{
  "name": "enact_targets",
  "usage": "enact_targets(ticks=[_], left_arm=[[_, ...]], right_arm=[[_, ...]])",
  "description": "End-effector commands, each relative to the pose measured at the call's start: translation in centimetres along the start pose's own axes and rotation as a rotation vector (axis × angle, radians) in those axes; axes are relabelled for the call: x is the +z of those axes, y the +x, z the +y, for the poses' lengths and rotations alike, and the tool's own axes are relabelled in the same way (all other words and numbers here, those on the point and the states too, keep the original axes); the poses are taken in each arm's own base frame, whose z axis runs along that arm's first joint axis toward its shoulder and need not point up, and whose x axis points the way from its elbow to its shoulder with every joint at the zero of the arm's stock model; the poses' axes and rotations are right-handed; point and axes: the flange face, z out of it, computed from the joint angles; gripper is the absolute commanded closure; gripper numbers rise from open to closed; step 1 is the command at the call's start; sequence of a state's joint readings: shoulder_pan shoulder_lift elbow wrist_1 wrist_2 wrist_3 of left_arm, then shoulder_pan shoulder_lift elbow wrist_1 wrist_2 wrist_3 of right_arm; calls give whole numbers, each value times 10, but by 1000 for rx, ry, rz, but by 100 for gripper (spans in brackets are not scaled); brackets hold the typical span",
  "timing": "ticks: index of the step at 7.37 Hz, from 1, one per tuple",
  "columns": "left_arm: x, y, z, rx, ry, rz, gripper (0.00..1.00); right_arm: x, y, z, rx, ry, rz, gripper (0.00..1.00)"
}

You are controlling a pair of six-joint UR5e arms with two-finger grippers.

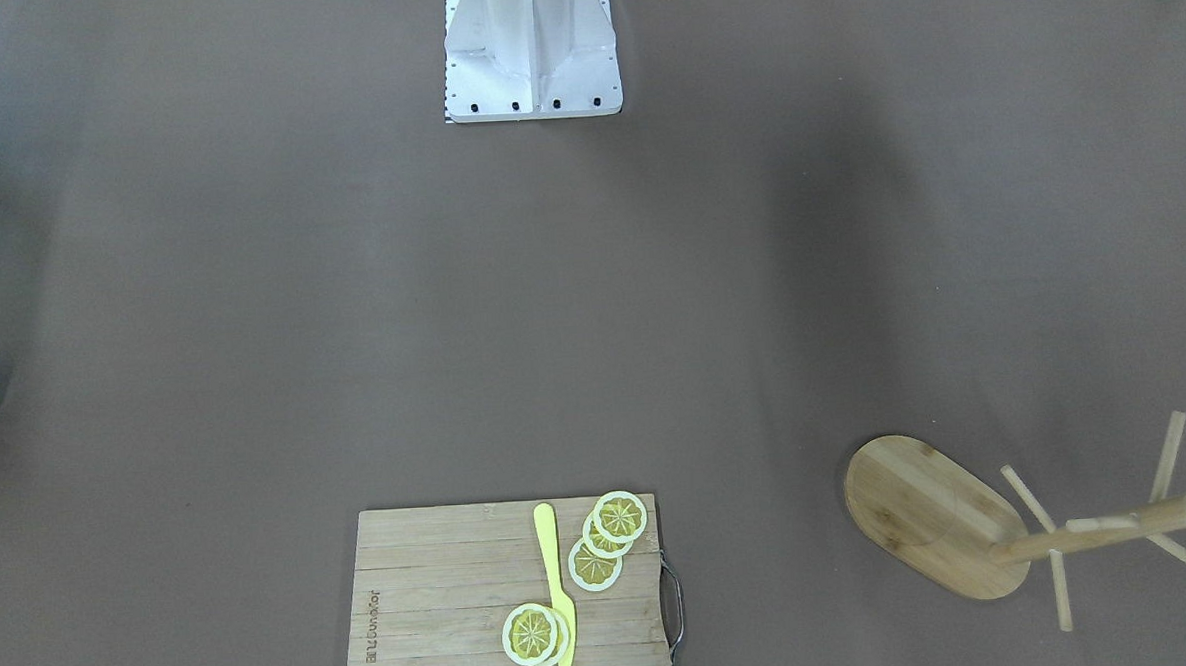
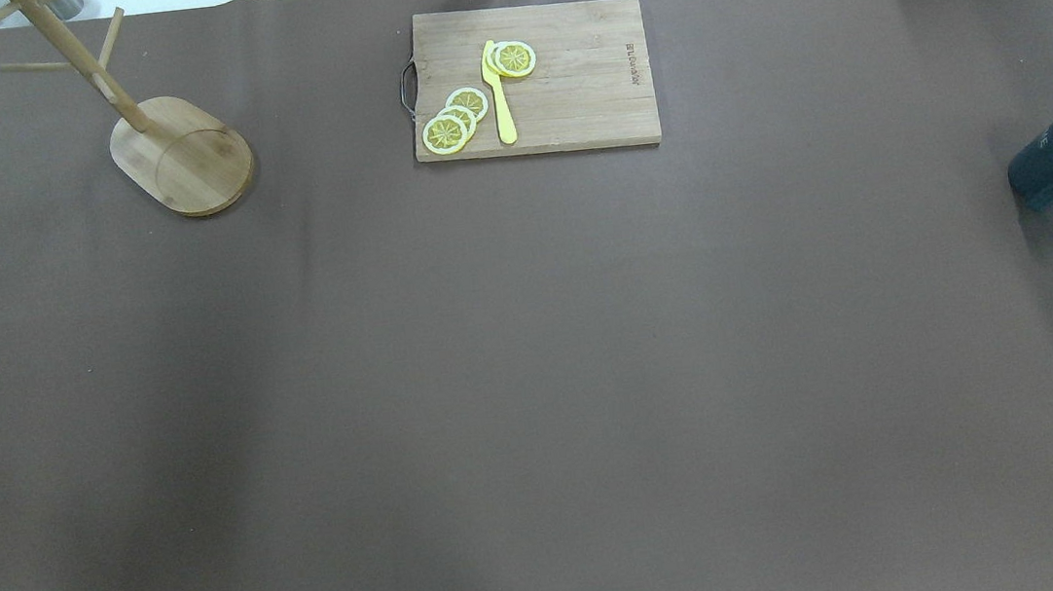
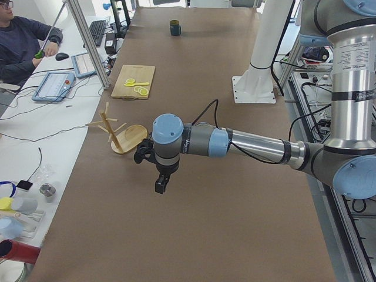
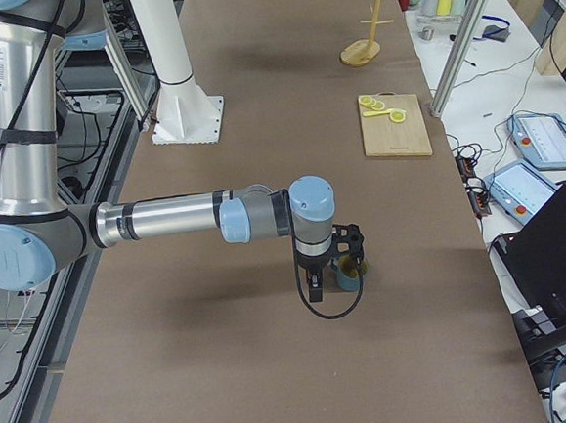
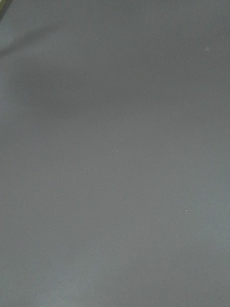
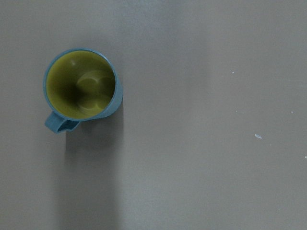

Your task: Hang cup on storage rack

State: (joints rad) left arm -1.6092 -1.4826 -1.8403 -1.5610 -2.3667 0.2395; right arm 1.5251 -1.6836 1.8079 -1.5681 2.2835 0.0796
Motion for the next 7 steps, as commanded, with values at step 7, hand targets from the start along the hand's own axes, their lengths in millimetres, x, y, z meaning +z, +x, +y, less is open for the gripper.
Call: enact_targets(ticks=[7], left_arm=[[-11,1,-39,166,167,-49,1]], right_arm=[[31,-6,-69,-146,205,-32,0]])
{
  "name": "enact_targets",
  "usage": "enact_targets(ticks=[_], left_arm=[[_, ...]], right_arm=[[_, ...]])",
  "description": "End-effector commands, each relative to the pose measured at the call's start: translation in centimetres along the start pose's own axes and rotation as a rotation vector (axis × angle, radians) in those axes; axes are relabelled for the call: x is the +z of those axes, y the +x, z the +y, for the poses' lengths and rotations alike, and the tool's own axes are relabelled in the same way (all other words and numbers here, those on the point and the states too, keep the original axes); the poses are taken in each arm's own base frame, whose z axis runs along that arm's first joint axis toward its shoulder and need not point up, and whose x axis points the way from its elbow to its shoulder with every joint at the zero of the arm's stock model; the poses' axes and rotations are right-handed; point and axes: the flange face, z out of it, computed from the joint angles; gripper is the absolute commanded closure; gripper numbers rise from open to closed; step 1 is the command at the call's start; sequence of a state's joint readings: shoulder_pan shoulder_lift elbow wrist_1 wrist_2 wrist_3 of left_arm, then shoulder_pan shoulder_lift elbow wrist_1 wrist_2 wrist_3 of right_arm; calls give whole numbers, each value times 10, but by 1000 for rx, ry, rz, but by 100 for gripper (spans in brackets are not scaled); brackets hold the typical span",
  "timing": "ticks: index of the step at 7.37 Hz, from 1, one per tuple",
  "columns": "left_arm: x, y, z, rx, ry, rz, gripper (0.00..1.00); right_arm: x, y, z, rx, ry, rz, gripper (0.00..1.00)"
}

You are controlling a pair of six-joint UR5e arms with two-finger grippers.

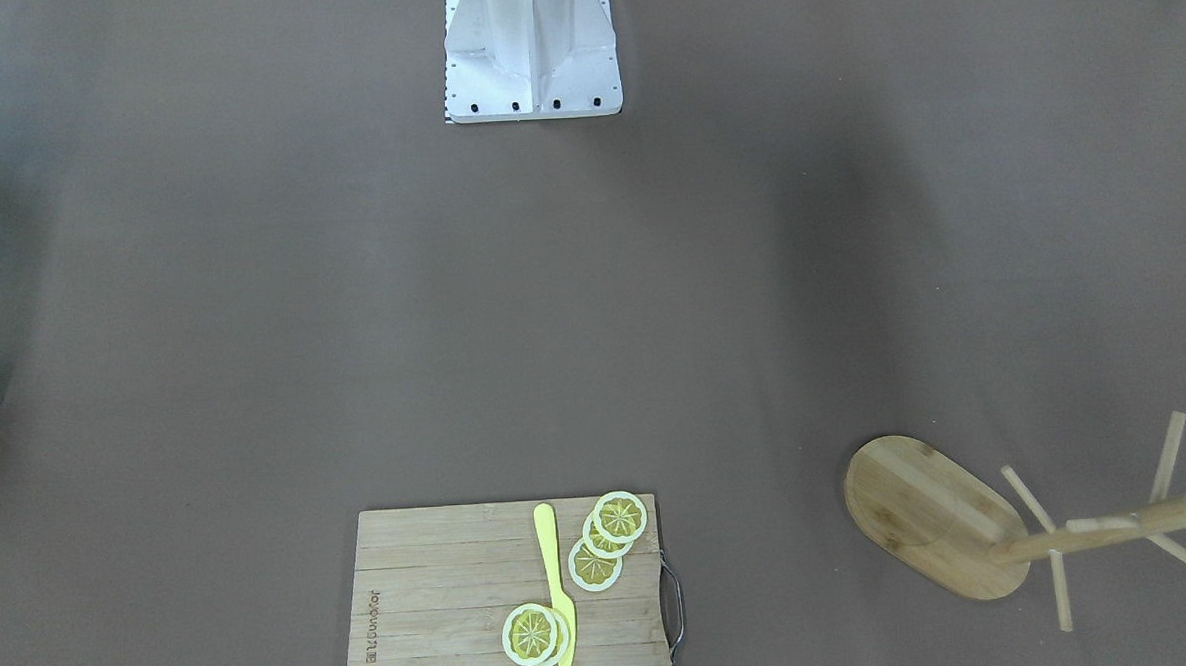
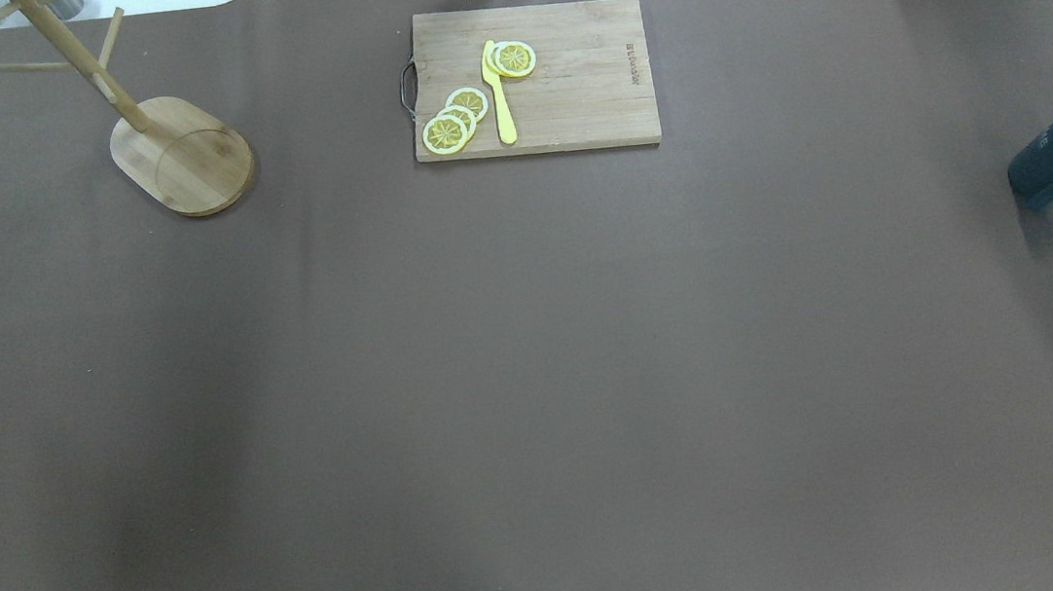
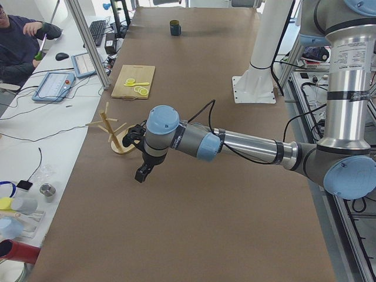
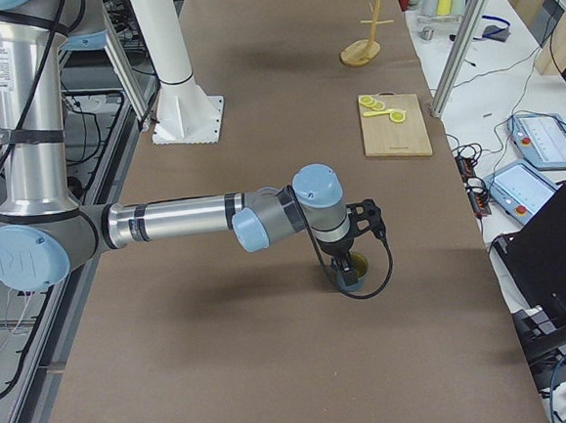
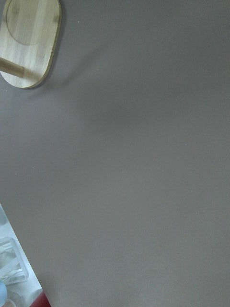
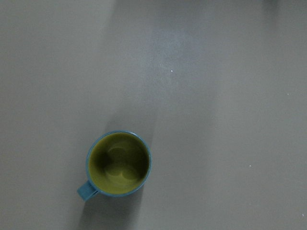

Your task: Hang cup on storage rack

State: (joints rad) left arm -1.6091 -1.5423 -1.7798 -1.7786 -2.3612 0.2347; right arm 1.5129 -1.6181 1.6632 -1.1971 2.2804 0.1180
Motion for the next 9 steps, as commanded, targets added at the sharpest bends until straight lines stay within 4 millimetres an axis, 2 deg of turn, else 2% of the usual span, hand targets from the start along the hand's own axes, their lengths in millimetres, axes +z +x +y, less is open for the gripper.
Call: enact_targets(ticks=[1,3,4,5,6,9], left_arm=[[4,-4,3,14,19,-8,1],[4,-3,4,13,19,-7,1],[4,-4,5,13,18,-6,1],[4,-4,5,13,18,-6,1],[4,-3,5,14,20,-7,1],[4,-1,14,26,34,-10,1]], right_arm=[[47,-7,-36,7,-31,-18,0],[88,-54,-40,-2,-66,-55,0],[111,-67,-39,-11,-64,-50,0],[125,-59,-40,0,-70,-42,0],[132,-49,-30,5,-76,-39,0],[123,-46,-35,14,-54,-39,0]])
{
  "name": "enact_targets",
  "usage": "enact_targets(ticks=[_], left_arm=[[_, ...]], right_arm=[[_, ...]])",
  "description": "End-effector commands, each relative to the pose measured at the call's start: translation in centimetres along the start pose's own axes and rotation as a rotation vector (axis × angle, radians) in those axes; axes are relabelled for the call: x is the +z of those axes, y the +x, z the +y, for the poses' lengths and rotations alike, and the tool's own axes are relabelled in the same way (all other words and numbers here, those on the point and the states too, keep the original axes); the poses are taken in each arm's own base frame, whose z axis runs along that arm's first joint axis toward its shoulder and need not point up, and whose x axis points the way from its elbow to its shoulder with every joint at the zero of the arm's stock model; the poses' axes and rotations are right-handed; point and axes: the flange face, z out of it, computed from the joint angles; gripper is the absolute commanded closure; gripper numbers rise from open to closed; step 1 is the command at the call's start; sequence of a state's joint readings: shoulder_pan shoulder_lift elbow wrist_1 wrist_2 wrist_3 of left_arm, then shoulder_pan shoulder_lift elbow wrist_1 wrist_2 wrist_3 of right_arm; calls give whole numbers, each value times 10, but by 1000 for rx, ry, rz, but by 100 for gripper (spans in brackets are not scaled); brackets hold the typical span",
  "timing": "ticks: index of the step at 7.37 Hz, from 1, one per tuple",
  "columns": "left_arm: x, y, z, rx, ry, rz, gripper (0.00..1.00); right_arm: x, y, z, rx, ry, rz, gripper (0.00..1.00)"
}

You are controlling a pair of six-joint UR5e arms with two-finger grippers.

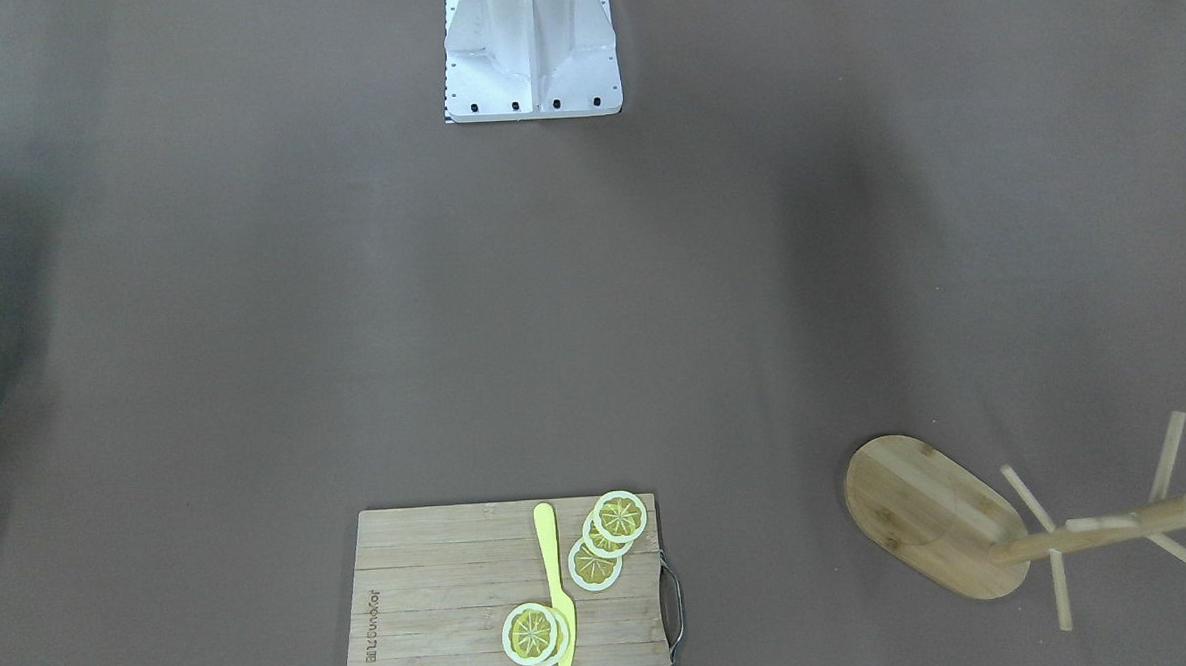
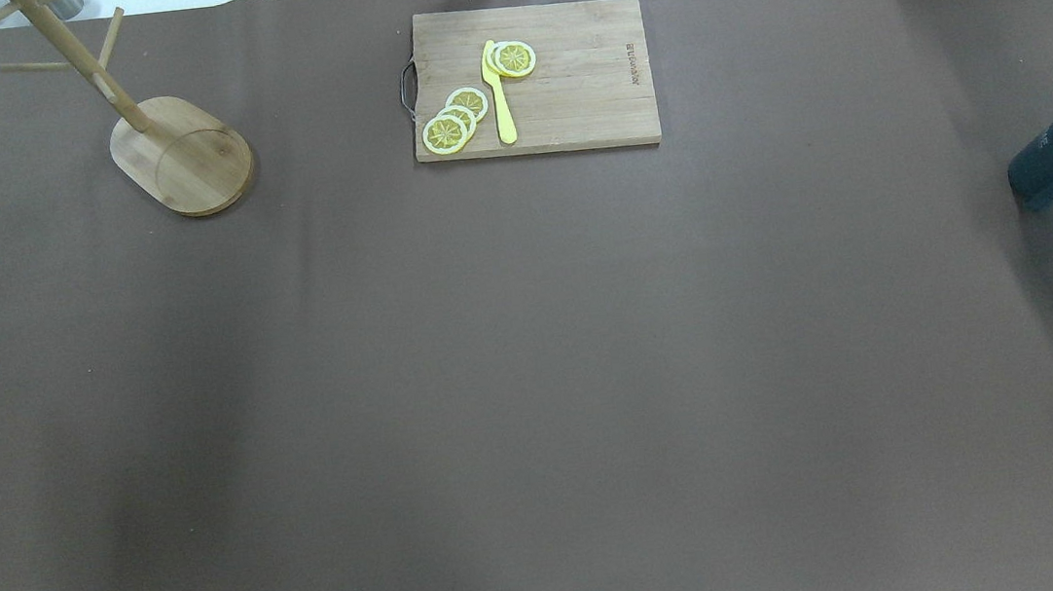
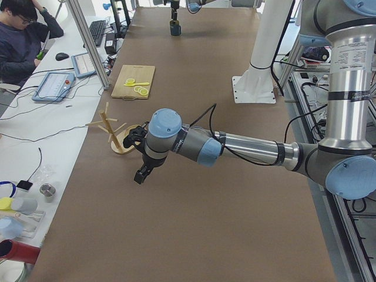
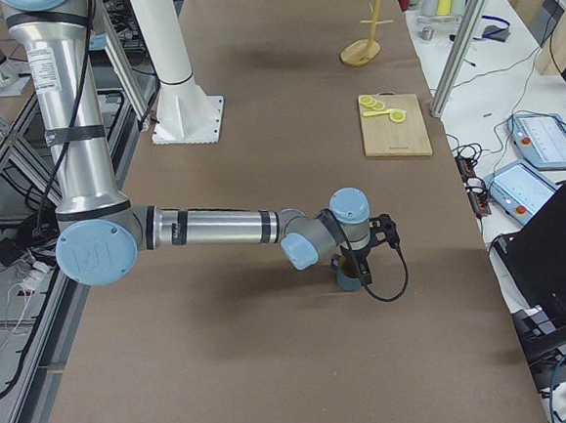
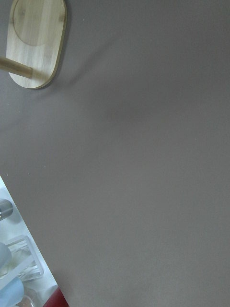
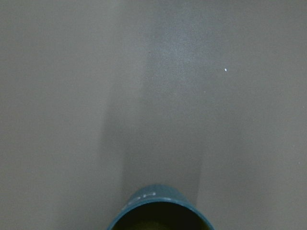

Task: Hang cup on storage rack
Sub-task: 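Lower the right gripper onto the teal mug rim and grasp it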

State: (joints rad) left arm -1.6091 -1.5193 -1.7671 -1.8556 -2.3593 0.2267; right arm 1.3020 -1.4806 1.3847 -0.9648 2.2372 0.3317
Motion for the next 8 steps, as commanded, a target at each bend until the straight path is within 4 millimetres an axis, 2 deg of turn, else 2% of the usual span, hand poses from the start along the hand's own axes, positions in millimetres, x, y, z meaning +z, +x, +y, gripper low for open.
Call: enact_targets(ticks=[1,3,4,5,8], left_arm=[[0,1,5,6,7,-2,1],[0,1,5,6,7,-2,1],[0,1,5,6,7,-2,1],[0,1,5,6,7,-2,1],[0,1,4,7,8,-2,1]], right_arm=[[-7,7,0,11,11,-1,0],[0,22,26,33,-13,11,2],[2,25,30,23,2,10,13],[3,25,29,24,2,10,32],[5,24,24,22,3,9,34]])
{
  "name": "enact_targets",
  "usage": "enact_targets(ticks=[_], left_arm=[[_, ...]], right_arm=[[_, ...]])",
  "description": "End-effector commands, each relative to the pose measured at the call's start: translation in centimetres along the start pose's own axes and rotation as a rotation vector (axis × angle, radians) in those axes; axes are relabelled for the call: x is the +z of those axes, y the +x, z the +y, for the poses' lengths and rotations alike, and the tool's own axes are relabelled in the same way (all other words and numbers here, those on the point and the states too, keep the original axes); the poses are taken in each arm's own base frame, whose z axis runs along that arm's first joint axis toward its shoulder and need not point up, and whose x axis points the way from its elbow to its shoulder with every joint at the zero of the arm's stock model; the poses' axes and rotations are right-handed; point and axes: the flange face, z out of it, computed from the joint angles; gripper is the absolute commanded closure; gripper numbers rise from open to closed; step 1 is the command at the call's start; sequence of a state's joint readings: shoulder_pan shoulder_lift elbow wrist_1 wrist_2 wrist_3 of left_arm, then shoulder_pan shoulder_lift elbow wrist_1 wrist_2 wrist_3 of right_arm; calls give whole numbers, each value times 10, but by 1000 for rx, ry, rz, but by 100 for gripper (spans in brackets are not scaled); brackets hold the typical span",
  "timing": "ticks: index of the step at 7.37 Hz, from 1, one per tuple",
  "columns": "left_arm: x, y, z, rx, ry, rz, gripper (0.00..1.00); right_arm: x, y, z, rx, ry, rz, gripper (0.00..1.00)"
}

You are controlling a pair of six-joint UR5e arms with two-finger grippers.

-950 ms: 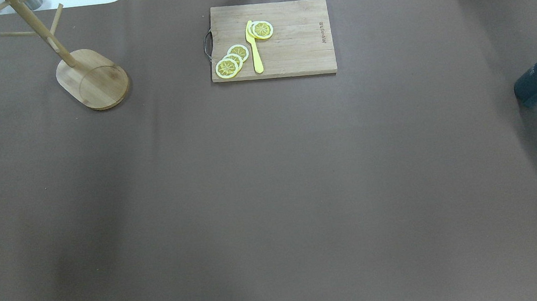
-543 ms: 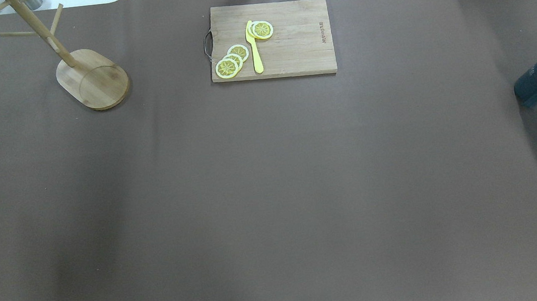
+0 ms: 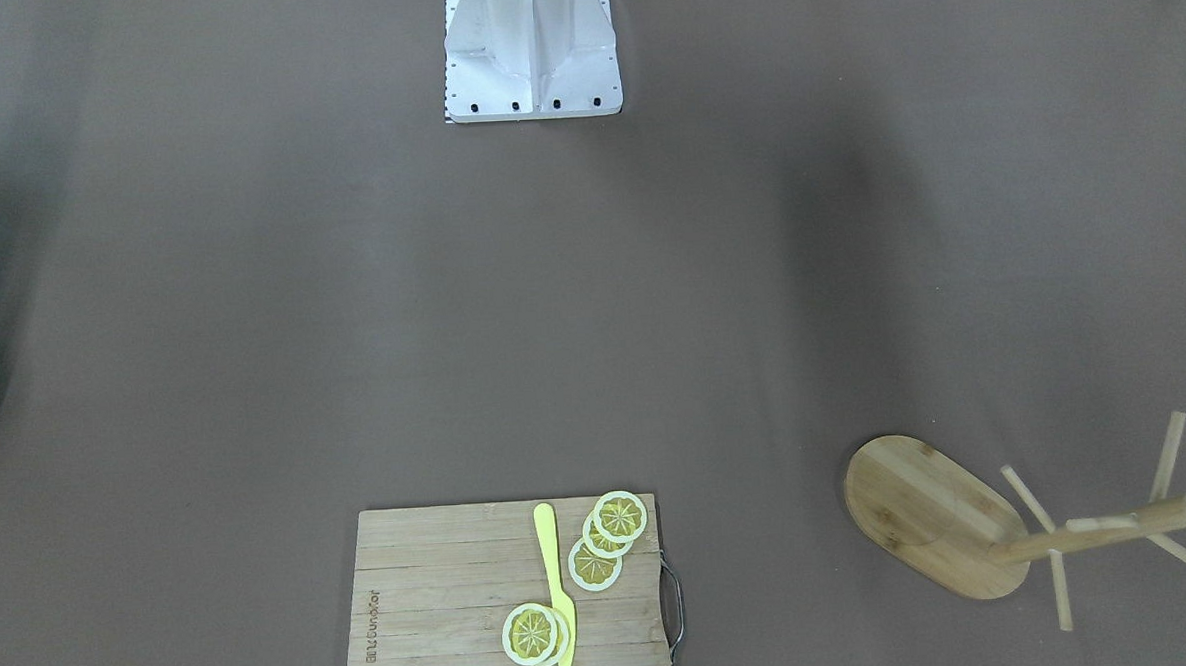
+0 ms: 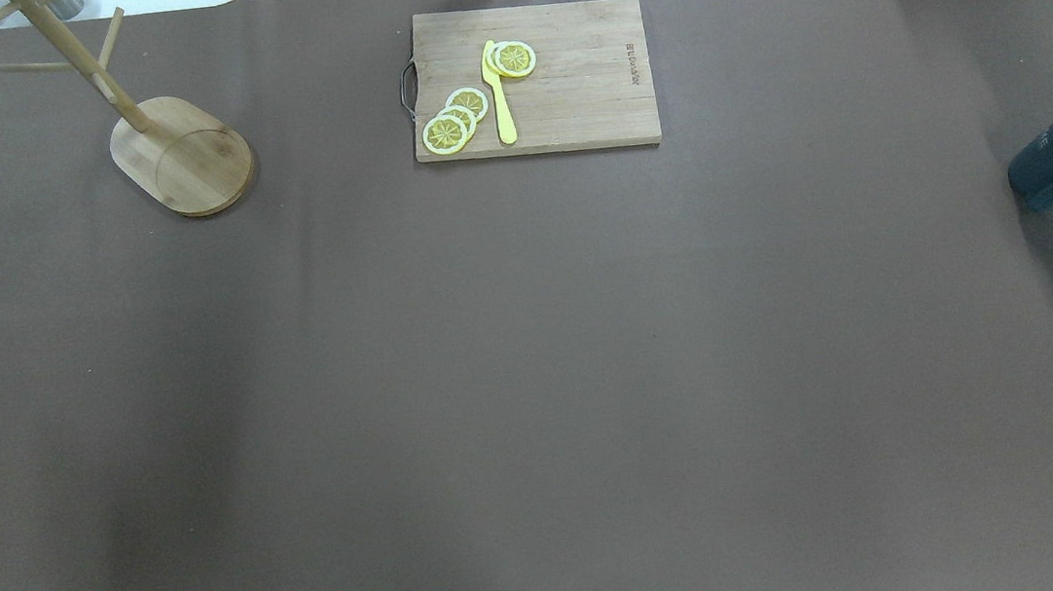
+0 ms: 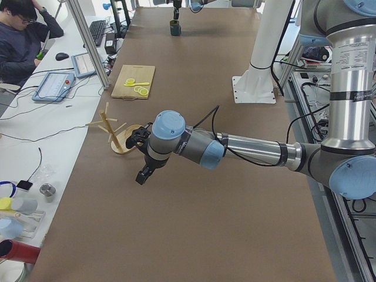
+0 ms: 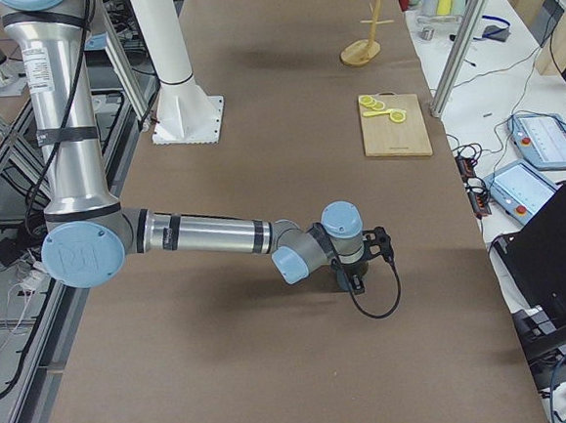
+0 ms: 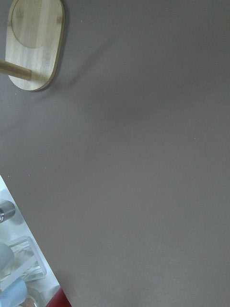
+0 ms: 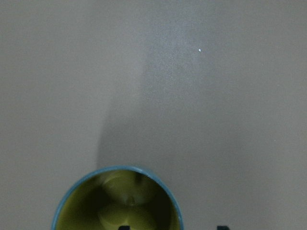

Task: Hang cup on storage rack
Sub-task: 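Lower the right gripper onto the teal mug rim and grasp it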

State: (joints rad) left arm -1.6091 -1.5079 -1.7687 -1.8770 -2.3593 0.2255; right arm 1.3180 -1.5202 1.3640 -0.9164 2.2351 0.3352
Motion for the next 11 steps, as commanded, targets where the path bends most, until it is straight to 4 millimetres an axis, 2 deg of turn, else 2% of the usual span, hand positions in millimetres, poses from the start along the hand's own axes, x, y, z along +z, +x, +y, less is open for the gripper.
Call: enact_targets(ticks=[1,3,6,8,9,10,11], left_arm=[[0,0,0,-1,-1,0,1],[0,0,0,-1,-1,0,1],[1,0,3,-3,-3,1,1],[1,0,4,-4,-4,1,1],[1,0,4,-4,-4,1,1],[1,0,4,-4,-4,1,1],[2,-1,4,-5,-5,1,1]], right_arm=[[0,0,-1,0,0,0,41],[0,-1,-1,-1,1,-1,100],[-7,-8,-8,-15,17,-12,100],[-19,-25,-23,-21,36,-30,100],[-29,-39,-39,71,58,-47,100],[-35,-63,-51,177,71,-71,100],[-39,-101,-54,259,74,-105,100]])
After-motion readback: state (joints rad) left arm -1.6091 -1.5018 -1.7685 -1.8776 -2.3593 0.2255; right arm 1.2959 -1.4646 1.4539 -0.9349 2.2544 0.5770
